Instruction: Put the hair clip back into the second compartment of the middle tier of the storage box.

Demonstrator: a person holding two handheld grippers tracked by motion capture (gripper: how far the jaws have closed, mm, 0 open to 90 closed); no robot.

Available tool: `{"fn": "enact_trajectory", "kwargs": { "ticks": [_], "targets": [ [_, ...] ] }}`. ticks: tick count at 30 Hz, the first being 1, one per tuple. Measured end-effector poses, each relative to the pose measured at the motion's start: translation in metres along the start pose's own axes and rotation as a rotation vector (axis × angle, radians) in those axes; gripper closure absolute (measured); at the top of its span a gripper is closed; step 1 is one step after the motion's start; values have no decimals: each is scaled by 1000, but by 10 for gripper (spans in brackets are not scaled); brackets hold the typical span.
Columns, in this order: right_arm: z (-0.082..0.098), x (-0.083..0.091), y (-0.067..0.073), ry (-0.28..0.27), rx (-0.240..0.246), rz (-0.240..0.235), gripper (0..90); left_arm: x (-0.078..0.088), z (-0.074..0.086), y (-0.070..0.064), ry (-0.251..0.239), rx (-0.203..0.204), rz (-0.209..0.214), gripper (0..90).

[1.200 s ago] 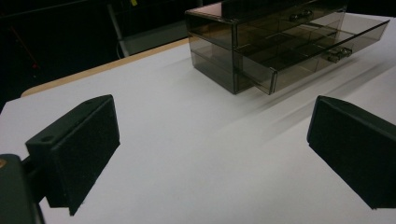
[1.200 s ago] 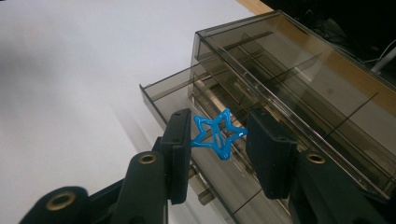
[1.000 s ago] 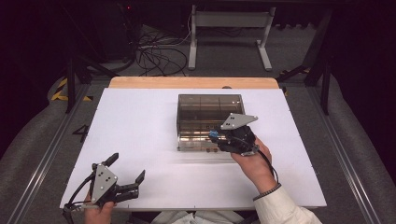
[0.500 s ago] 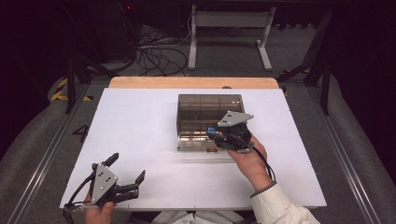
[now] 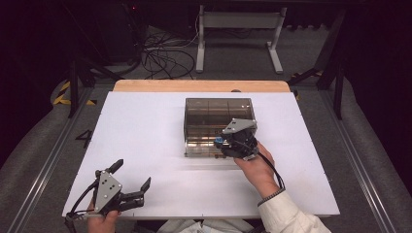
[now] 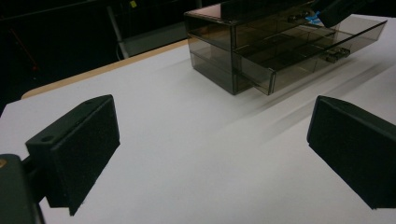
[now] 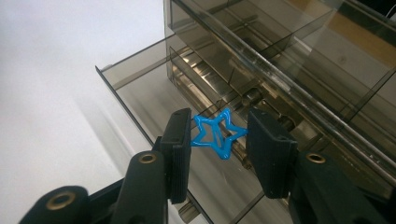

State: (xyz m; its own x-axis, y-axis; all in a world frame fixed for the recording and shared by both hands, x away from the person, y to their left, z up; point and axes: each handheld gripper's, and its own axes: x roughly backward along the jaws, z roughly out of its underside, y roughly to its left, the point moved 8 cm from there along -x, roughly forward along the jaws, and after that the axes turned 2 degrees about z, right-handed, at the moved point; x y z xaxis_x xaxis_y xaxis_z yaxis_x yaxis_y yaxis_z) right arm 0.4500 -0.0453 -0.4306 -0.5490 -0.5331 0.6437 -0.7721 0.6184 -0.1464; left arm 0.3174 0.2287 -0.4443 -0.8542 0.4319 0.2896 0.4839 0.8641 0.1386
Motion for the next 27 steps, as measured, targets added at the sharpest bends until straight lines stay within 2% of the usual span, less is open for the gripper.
{"fn": "enact_trajectory", "kwargs": {
  "ticks": [4, 27],
  "targets": [
    [3, -4, -1, 27, 13, 18, 614, 0, 0, 0, 1, 1, 1, 31],
    [13, -27, -5, 108, -33, 19, 613, -1, 1, 0, 3, 4, -2, 31]
  ]
}}
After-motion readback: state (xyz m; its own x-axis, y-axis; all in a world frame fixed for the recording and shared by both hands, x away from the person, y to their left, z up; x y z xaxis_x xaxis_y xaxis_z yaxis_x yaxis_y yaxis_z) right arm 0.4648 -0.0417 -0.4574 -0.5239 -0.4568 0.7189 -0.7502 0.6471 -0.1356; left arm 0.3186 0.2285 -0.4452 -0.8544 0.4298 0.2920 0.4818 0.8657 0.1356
